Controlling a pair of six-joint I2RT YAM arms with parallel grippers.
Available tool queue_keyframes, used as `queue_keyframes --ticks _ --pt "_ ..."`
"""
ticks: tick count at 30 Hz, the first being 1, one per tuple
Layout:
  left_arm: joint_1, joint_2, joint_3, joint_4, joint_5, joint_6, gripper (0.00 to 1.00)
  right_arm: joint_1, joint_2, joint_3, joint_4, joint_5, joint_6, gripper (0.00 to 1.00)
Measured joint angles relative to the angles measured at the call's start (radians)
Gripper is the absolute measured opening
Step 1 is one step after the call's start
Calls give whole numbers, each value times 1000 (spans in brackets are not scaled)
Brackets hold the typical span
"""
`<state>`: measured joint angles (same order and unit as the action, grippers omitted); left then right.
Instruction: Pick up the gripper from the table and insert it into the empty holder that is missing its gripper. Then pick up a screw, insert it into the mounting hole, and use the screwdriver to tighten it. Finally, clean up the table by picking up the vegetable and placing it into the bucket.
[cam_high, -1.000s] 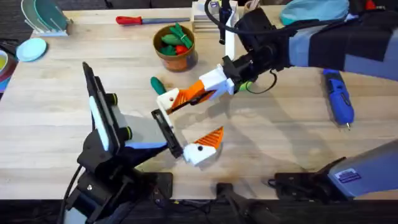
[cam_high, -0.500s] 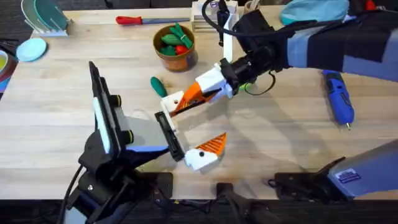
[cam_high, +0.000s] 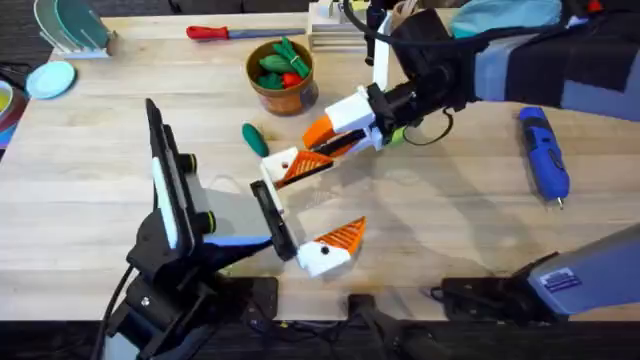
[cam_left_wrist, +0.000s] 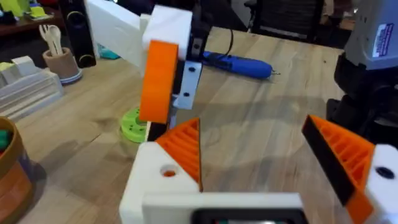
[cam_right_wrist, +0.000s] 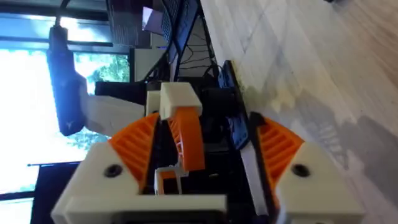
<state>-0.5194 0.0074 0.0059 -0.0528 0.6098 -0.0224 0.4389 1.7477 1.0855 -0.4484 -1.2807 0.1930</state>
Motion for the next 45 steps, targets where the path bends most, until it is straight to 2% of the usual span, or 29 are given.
queue_keyframes --ticks 2,4,7,10,14,20,28,30,31,34,36,45 --pt "0 0 0 0 0 0 993 -2 0 0 1 1 -11 883" --pt "0 0 0 0 0 0 993 -15 0 0 1 21 -21 935" --pt "0 0 0 0 0 0 993 -46 0 1 -29 123 -32 945" --pt "0 0 0 0 0 0 993 -68 -3 14 -116 287 -67 948" --pt "0 0 0 0 0 0 993 -68 -55 57 -230 557 -119 953" --pt "0 0 0 0 0 0 993 -46 -135 102 -278 957 -159 955" --pt "0 0 0 0 0 0 993 50 -106 103 -252 1235 -198 956" --pt "0 0 0 0 0 0 992 70 -92 103 -238 1275 -205 912" --pt "0 0 0 0 0 0 993 79 -85 103 -233 1291 -208 852" --pt "0 0 0 0 0 0 993 98 -60 103 -228 1320 -218 588" --pt "0 0 0 0 0 0 993 103 -46 103 -220 1331 -219 471" --pt "0 0 0 0 0 0 993 103 -37 103 -192 1402 -220 436"
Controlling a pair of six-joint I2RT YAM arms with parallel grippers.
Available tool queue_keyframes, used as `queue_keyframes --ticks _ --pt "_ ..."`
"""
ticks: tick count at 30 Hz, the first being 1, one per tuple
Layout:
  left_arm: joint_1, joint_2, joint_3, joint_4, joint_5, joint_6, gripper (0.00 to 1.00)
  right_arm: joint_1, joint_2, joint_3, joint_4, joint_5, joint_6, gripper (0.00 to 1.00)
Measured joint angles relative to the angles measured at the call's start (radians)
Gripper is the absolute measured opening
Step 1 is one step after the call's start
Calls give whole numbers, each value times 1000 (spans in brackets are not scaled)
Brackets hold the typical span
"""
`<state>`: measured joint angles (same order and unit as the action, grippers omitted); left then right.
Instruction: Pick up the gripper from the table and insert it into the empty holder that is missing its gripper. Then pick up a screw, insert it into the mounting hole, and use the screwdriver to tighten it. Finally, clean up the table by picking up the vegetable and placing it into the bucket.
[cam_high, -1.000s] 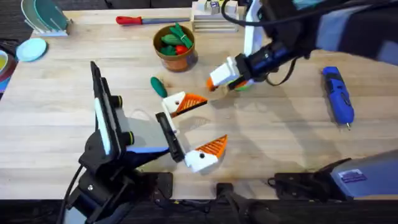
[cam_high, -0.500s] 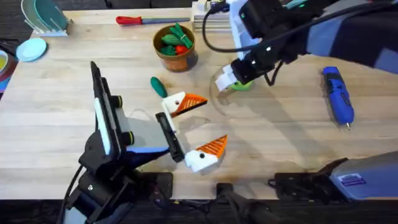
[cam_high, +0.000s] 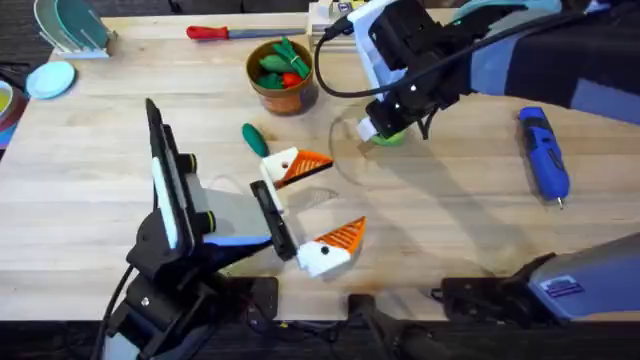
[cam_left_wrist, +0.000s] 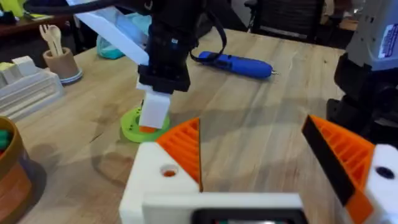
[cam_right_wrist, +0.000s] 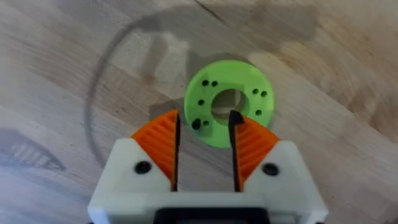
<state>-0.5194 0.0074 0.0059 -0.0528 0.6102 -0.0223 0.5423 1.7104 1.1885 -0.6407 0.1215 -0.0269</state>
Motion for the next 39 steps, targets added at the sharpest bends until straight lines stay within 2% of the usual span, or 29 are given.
queue_keyframes --ticks 8,23,33,39 --pt "0 0 0 0 0 0 993 1 12 0 -14 17 4 274" --pt "0 0 0 0 0 0 993 6 13 0 -22 5 5 267" --pt "0 0 0 0 0 0 993 6 45 1 -8 -2 5 140" --pt "0 0 0 0 0 0 993 6 45 1 -6 -5 5 101"
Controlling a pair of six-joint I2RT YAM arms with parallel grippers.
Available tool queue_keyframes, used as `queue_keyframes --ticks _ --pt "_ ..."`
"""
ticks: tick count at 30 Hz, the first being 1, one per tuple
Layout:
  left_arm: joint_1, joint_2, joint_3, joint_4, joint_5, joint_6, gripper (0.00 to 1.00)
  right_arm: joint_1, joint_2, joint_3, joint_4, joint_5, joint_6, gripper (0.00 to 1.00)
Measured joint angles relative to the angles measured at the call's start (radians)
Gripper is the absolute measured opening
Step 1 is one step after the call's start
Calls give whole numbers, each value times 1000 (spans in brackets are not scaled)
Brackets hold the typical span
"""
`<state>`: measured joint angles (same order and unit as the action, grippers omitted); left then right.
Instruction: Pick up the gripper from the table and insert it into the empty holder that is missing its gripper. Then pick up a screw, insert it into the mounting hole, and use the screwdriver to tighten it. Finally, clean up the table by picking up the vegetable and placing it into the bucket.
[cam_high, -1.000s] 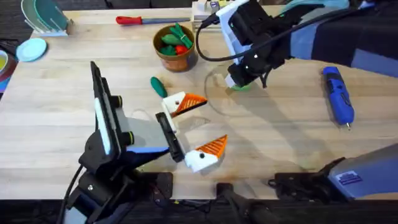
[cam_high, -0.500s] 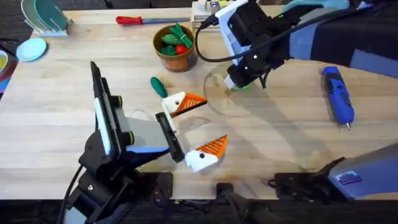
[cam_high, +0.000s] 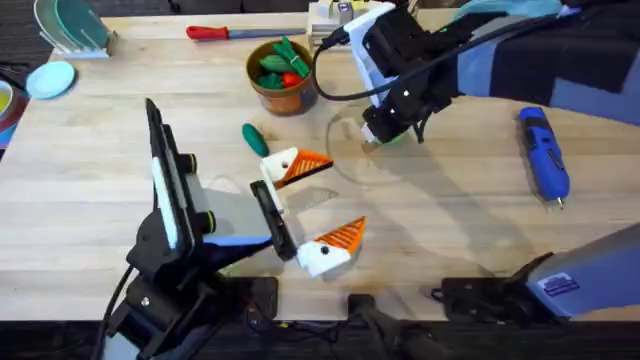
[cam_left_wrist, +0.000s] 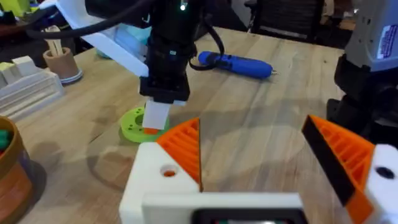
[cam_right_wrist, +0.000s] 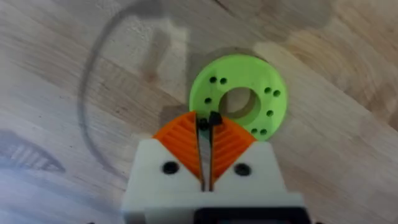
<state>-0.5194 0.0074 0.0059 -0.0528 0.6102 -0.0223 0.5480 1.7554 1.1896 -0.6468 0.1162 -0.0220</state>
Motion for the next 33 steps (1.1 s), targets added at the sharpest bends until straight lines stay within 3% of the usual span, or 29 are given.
queue_keyframes --ticks 3,13,18,26,33 --pt "0 0 0 0 0 0 993 1 0 1 5 -2 1 12" --pt "0 0 0 0 0 0 993 1 0 13 -26 -2 3 6" --pt "0 0 0 0 0 0 994 1 -13 74 -111 -4 3 6" --pt "0 0 0 0 0 0 993 27 -66 306 -363 -5 3 6" --pt "0 0 0 0 0 0 993 188 -69 569 -563 -9 3 6"
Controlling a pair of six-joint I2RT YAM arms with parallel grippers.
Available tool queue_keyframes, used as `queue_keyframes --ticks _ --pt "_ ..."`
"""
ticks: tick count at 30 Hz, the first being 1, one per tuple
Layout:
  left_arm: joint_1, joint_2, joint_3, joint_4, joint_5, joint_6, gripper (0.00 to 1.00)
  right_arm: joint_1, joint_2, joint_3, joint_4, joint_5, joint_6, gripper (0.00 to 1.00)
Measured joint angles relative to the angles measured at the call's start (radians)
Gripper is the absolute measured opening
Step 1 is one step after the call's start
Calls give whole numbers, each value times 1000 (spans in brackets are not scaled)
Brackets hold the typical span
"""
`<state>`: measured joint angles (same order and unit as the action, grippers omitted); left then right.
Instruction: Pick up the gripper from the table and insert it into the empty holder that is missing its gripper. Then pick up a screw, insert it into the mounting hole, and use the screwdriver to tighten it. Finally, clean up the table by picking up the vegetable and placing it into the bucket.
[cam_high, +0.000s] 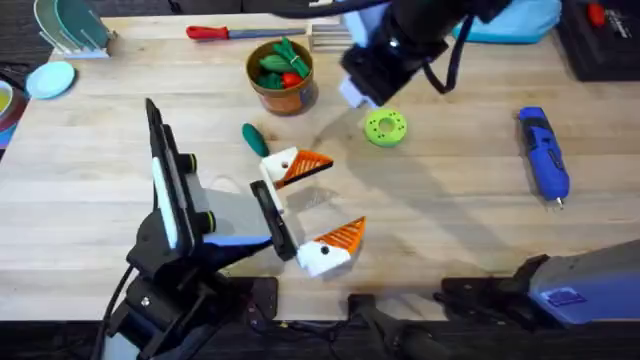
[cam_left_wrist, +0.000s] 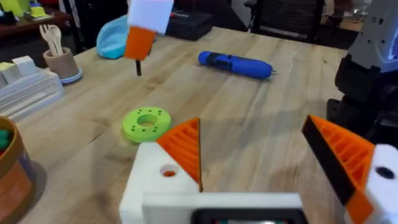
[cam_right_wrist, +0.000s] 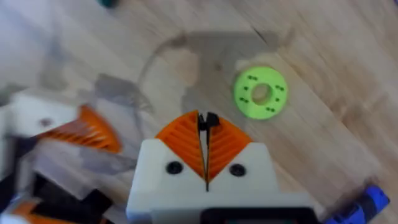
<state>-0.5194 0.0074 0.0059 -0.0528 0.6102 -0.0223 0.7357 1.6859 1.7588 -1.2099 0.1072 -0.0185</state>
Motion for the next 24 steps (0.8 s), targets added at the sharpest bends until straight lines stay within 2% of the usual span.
queue_keyframes --ticks 4,9,18,24 --pt "0 0 0 0 0 0 993 110 -4 93 -1 -55 0 6" --pt "0 0 0 0 0 0 994 205 -8 108 0 -126 15 6" --pt "0 0 0 0 0 0 994 286 -6 108 4 -154 45 6" --pt "0 0 0 0 0 0 994 307 11 108 -3 -157 65 6"
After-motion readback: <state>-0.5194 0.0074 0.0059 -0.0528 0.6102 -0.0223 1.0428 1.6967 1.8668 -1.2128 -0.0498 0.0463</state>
